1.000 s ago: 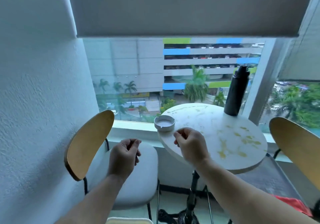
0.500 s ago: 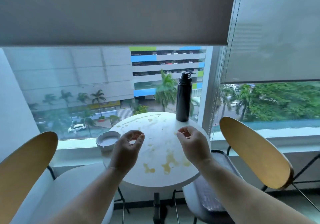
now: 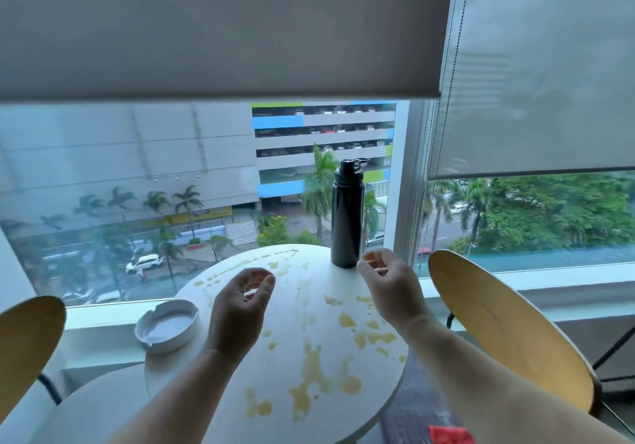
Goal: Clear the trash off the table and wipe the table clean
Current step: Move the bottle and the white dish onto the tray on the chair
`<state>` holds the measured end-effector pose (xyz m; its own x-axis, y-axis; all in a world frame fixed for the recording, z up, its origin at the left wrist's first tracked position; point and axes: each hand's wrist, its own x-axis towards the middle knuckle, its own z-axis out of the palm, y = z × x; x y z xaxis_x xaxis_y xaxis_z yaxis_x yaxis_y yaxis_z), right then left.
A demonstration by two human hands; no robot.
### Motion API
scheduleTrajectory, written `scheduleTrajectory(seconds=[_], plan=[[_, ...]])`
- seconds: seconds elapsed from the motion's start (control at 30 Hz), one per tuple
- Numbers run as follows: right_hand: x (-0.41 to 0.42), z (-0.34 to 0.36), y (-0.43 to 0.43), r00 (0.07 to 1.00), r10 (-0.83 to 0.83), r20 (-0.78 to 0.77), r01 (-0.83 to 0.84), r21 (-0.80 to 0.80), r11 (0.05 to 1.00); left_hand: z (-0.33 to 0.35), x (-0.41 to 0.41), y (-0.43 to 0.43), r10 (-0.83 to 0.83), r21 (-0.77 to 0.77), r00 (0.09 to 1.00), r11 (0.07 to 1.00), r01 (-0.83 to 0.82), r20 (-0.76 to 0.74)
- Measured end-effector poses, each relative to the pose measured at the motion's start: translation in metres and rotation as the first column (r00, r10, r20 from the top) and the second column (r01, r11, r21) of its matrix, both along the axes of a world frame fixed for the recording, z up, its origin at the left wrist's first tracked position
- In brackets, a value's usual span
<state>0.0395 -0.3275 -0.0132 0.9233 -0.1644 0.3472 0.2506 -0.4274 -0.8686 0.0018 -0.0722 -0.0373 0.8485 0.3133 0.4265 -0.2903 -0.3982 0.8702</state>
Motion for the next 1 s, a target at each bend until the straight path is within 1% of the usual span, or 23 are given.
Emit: scheduleTrajectory(seconds=[0.07,0.2,0.27,0.33,0.47,0.57,0.63,0.77,0.9,1.0], plan=[[0.018,0.0,0.002,1.0,-0.013,-0.016,0.013,0.008,1.0,0.0,0.016,0.004,-0.011,-0.008,1.0,1.0,0.011,0.003],[0.059,0.003,0.006,0.999,-0.052,0.008,0.053,-0.025,0.998,0.002,0.047,0.013,-0.046,-0.028,0.999,0.999,0.046,0.014],[0.08,0.007,0.007,0.995,-0.092,-0.023,0.092,-0.027,0.995,0.001,0.06,0.014,-0.061,-0.031,0.998,0.998,0.061,0.001],[0.1,0.01,0.006,0.992,-0.096,-0.078,0.097,0.008,0.995,-0.003,0.068,0.014,-0.08,-0.031,0.997,0.996,0.08,-0.019],[0.143,0.012,0.007,0.979,0.003,-0.204,0.009,0.059,0.998,-0.006,0.082,0.014,-0.112,-0.022,0.993,0.994,0.111,-0.042],[0.174,0.002,0.015,0.968,0.109,-0.225,-0.089,0.098,0.991,-0.012,0.091,0.012,-0.099,-0.031,0.993,0.995,0.097,-0.058],[0.188,-0.007,0.02,0.966,0.143,-0.216,-0.124,0.096,0.988,-0.018,0.095,0.009,-0.106,-0.033,0.991,0.994,0.104,-0.087],[0.2,-0.016,0.019,0.976,0.126,-0.177,-0.116,0.068,0.991,-0.019,0.104,-0.001,-0.103,-0.023,0.99,0.995,0.102,-0.099],[0.197,-0.018,0.011,0.97,0.207,-0.123,-0.189,0.147,0.971,-0.016,0.113,-0.02,-0.128,-0.033,0.985,0.992,0.125,-0.113],[0.182,-0.013,0.005,0.961,0.272,-0.049,-0.261,0.17,0.95,-0.003,0.121,-0.042,-0.148,-0.056,0.986,0.988,0.144,-0.071]])
